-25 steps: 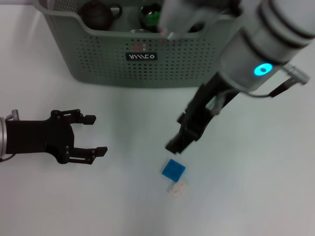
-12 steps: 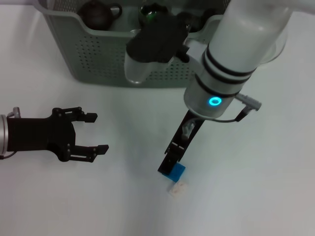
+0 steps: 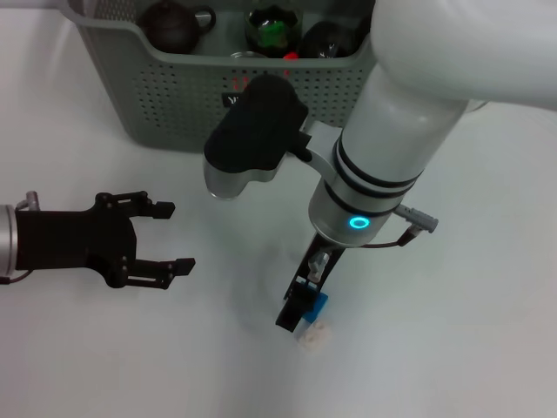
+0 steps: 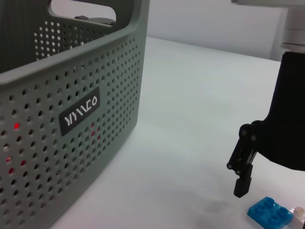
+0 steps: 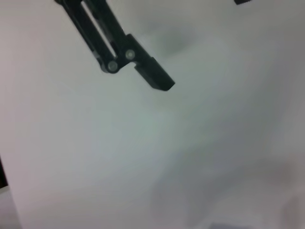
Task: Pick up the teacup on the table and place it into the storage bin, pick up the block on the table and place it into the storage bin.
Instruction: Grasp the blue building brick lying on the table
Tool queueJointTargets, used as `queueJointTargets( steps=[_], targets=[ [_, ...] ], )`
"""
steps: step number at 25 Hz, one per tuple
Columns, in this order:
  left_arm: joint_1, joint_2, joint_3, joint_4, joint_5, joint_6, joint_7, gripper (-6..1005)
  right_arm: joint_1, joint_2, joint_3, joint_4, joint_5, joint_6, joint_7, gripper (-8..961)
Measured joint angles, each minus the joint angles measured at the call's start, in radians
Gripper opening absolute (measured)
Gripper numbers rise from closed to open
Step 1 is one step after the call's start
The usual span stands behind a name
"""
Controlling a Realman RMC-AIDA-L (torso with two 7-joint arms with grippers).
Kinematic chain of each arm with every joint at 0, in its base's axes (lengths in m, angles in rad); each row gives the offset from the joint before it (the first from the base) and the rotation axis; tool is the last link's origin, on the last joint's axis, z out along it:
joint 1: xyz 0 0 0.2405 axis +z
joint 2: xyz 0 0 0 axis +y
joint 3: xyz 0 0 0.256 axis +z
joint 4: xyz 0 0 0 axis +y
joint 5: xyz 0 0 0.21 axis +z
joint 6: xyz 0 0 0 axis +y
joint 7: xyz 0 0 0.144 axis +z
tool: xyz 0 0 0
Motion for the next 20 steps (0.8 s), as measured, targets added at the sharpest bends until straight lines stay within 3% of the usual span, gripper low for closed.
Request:
queueJointTargets(
  steps=[13,18,20],
  targets=[
    [0.001,-0.001,0.0,-0.001,0.0,0.0,0.0,874,0.001,0.001,-0.03,0.001,-0.016,0.037,0.011,890],
    [0.001,-0.001,0.0,-0.001,0.0,-0.002,0.0,874,0.004,0.001,-0.036,0.018,-0.017,0.047,0.007,832],
    [0.001,0.0,0.0,-0.001,0.0,-0.003,0.0,874,0.008,0.002,-0.038,0.03,-0.017,0.052,0.007,709]
  ],
)
